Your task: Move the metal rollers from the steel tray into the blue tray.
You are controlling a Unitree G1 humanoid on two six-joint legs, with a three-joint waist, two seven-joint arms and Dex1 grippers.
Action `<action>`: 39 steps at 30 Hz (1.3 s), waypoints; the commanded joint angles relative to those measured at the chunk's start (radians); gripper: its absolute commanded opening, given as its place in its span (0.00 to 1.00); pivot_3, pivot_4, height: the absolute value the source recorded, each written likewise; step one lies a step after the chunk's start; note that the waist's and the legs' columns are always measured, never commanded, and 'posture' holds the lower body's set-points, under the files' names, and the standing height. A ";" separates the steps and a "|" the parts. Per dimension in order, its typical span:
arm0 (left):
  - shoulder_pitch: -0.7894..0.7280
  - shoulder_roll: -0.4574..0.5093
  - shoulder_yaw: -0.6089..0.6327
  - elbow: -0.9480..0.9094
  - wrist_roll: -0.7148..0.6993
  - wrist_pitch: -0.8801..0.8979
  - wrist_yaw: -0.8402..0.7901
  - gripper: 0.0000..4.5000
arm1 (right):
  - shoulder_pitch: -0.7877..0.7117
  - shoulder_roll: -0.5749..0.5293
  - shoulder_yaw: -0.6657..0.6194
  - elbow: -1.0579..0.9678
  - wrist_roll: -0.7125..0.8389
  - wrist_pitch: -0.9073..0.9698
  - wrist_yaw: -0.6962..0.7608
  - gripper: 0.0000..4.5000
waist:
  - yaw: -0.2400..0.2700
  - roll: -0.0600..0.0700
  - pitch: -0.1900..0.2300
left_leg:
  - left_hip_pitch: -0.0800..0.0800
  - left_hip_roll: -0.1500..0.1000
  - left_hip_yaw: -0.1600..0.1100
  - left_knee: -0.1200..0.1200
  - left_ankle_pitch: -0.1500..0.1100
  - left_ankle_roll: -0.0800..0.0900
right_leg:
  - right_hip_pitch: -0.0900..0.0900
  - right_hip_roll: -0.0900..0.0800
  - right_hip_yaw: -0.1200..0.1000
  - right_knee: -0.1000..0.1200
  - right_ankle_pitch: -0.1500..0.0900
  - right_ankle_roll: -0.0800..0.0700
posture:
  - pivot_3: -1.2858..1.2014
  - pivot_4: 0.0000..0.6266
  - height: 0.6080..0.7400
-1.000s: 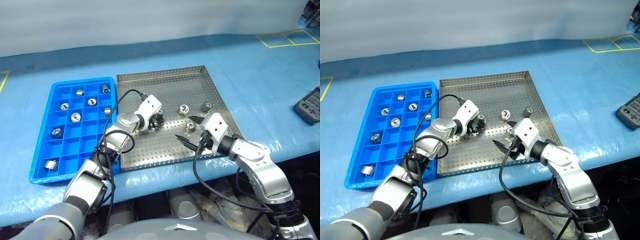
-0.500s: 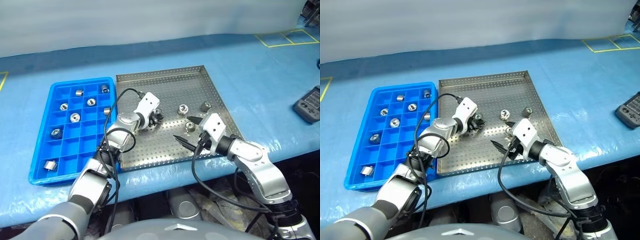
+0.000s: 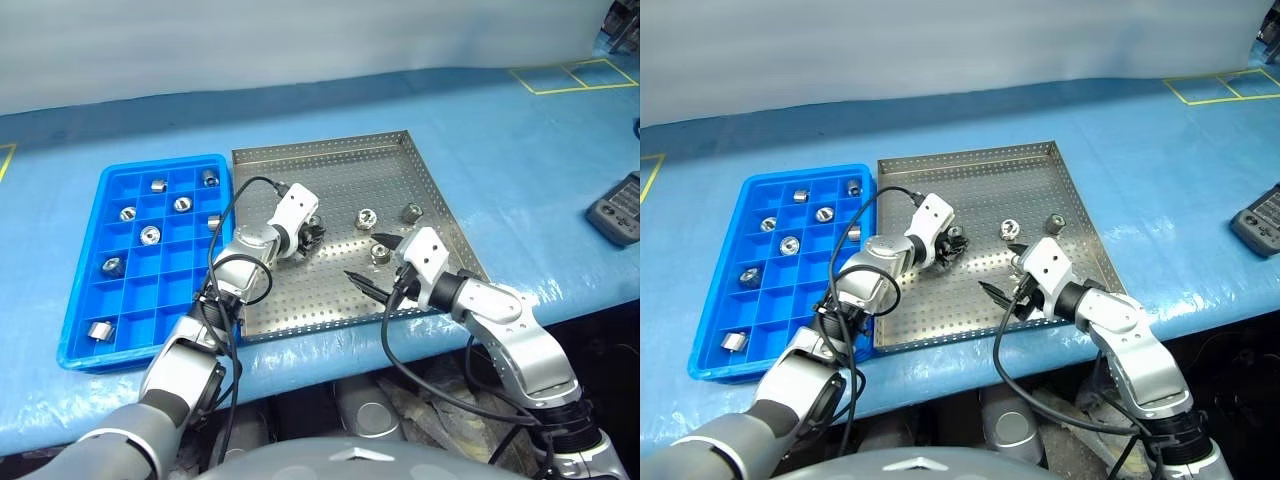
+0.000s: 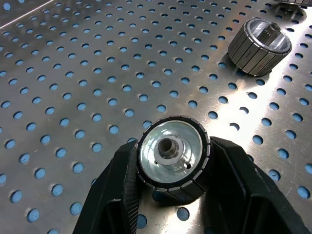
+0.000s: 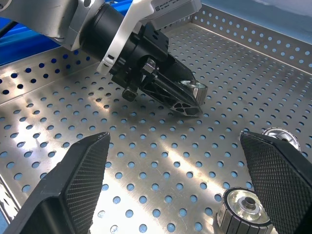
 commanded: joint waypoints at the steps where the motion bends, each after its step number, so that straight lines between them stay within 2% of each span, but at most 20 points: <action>1: -0.013 -0.002 0.012 -0.013 -0.002 -0.003 -0.002 0.41 | -0.017 0.004 -0.004 -0.019 -0.001 -0.019 -0.003 1.00 | 0.000 0.000 0.000 | 0.000 0.000 0.000 0.000 0.000 0.000 | 0.000 0.000 0.000 0.000 0.000 0.000 | 0.37 0.24 1.00; 15: 0.016 0.022 0.024 -0.084 -0.008 0.011 -0.004 0.41 | -0.037 0.008 0.007 -0.003 -0.007 -0.027 0.000 1.00 | 0.000 0.000 0.000 | 0.000 0.000 0.000 0.000 0.000 0.000 | 0.000 -0.001 0.000 0.000 0.000 0.000 | 0.38 0.24 1.00; 18: 0.056 0.058 0.032 -0.189 -0.017 0.039 -0.018 0.41 | -0.042 0.007 0.009 0.001 -0.006 -0.027 0.006 1.00 | 0.000 0.000 0.000 | 0.000 0.000 0.000 0.000 0.000 0.000 | -0.001 -0.001 0.001 0.000 0.000 0.000 | 0.38 0.24 1.00; 22: 0.137 0.152 0.066 -0.384 -0.011 0.109 -0.019 0.41 | -0.057 0.004 0.017 0.013 -0.007 -0.026 0.017 1.00 | 0.002 0.000 0.000 | -0.001 0.001 0.001 0.000 0.000 0.000 | -0.002 -0.001 0.002 0.001 0.000 0.000 | 0.40 0.24 1.00; 29: 0.306 0.309 0.254 -0.719 -0.003 0.303 0.058 0.41 | -0.081 0.001 0.037 0.036 0.008 -0.029 0.055 1.00 | 0.024 0.001 0.000 | -0.001 0.001 0.001 0.000 0.000 0.000 | -0.004 -0.001 0.002 0.002 0.000 -0.001 | 0.43 0.24 1.00; 33: 0.404 0.358 0.353 -0.868 0.006 0.409 0.100 0.41 | -0.115 0.006 0.054 0.053 0.007 -0.033 0.079 1.00 | 0.060 0.001 0.000 | -0.001 0.001 0.001 -0.001 0.000 -0.001 | -0.005 -0.001 0.002 0.002 0.002 -0.004 | 0.45 0.24 1.00; 39: 0.509 0.350 0.427 -1.004 -0.002 0.492 0.146 0.41 | -0.163 0.016 0.085 0.102 -0.003 -0.048 0.107 1.00 | 0.134 0.001 0.000 | -0.002 0.001 0.000 -0.001 0.000 -0.001 | -0.005 -0.001 0.001 0.001 0.003 -0.006 | 0.46 0.24 1.00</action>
